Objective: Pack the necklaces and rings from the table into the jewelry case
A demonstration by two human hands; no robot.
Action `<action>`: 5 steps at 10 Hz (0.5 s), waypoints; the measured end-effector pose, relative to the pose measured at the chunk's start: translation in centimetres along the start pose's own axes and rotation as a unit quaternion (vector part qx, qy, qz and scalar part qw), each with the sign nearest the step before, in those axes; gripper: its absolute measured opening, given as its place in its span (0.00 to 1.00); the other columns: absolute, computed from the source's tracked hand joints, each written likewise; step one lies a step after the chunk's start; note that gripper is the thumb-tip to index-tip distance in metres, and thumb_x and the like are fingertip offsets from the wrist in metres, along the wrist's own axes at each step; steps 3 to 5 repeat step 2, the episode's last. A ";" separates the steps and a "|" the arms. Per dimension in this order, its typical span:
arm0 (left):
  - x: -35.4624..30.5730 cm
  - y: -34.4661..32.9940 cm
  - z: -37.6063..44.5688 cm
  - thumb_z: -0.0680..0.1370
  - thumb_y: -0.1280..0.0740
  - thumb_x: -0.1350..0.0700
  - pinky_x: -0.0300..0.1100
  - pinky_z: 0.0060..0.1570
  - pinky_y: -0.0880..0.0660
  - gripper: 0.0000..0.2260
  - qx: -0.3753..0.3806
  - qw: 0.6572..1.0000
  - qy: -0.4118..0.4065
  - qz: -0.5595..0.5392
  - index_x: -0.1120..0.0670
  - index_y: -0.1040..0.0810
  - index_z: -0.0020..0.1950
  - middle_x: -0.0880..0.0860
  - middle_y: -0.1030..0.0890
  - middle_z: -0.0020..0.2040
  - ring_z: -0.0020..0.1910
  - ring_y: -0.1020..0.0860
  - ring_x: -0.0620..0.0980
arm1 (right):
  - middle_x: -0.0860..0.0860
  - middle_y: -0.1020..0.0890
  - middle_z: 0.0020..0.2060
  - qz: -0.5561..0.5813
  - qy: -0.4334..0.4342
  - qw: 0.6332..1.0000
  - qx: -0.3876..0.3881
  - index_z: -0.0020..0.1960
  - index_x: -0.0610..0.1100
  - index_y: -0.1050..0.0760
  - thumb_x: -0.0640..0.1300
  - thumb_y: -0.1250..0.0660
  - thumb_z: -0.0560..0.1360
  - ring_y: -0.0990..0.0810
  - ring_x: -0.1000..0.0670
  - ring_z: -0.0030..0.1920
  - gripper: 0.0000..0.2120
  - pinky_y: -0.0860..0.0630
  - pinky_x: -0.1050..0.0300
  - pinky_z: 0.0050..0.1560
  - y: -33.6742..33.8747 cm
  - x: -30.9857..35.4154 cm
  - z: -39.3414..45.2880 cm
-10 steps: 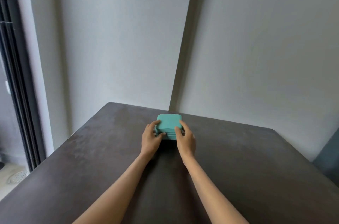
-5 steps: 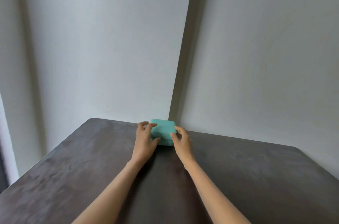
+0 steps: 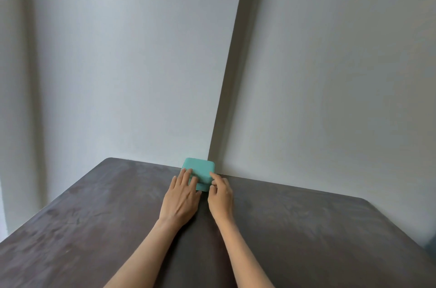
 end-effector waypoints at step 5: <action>-0.7 0.8 -3.5 0.81 0.53 0.42 0.47 0.75 0.59 0.29 0.127 0.991 0.025 -0.041 0.55 0.55 0.78 0.54 0.60 0.78 0.77 0.61 0.51 | 0.49 0.37 0.72 -0.038 -0.008 0.996 0.081 0.76 0.49 0.45 0.39 0.45 0.79 0.39 0.51 0.72 0.26 0.39 0.59 0.69 1.3 0.9 -4.5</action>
Point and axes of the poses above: each hand's wrist, its own z-axis towards the middle knuckle, its own y-axis out of the back of the hand, x = y × z, the point moved 6 cm from there along z, towards the middle knuckle
